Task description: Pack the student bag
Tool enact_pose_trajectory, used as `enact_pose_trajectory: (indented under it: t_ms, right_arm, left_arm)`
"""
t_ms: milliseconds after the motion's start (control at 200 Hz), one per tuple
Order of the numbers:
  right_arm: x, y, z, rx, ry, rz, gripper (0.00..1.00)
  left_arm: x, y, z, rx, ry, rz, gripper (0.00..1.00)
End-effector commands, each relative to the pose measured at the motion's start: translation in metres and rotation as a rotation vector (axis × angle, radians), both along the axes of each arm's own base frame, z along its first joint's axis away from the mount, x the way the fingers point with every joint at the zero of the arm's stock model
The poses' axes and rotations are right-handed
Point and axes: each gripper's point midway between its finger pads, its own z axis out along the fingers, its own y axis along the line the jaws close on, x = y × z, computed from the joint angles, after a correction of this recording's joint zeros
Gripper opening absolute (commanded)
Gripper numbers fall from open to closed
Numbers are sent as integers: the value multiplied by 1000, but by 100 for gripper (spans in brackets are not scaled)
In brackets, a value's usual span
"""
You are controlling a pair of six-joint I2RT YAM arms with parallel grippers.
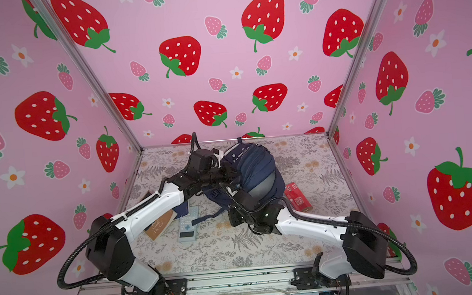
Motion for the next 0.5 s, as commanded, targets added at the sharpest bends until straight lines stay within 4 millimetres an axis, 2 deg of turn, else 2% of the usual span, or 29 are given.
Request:
enact_pose_trajectory:
  t_ms: [0, 115, 165, 225, 310, 350, 380, 495]
  right_arm:
    - [10, 15, 0, 39, -19, -38, 0]
    - [12, 16, -5, 33, -14, -47, 0]
    - [11, 11, -6, 22, -11, -52, 12]
    - [9, 2, -5, 13, -11, -67, 33]
    - [6, -14, 0, 4, -21, -90, 45]
    - [5, -21, 5, 3, -26, -103, 56]
    - [5, -27, 9, 2, -31, -113, 59]
    - [3, -41, 28, 12, -50, -122, 62]
  left_arm:
    - [-9, -21, 63, -196, -119, -94, 0]
    - [-16, -14, 31, -103, -112, -133, 0]
    - [-19, -8, 13, -51, -103, -149, 0]
    - [-23, -1, -8, -11, -93, -176, 0]
    - [-23, 11, -35, 20, -57, -189, 0]
    - [-23, 17, -45, 33, -43, -188, 0]
    - [-23, 19, -49, 36, -37, -193, 0]
    - [-30, 23, -54, 54, -47, -233, 0]
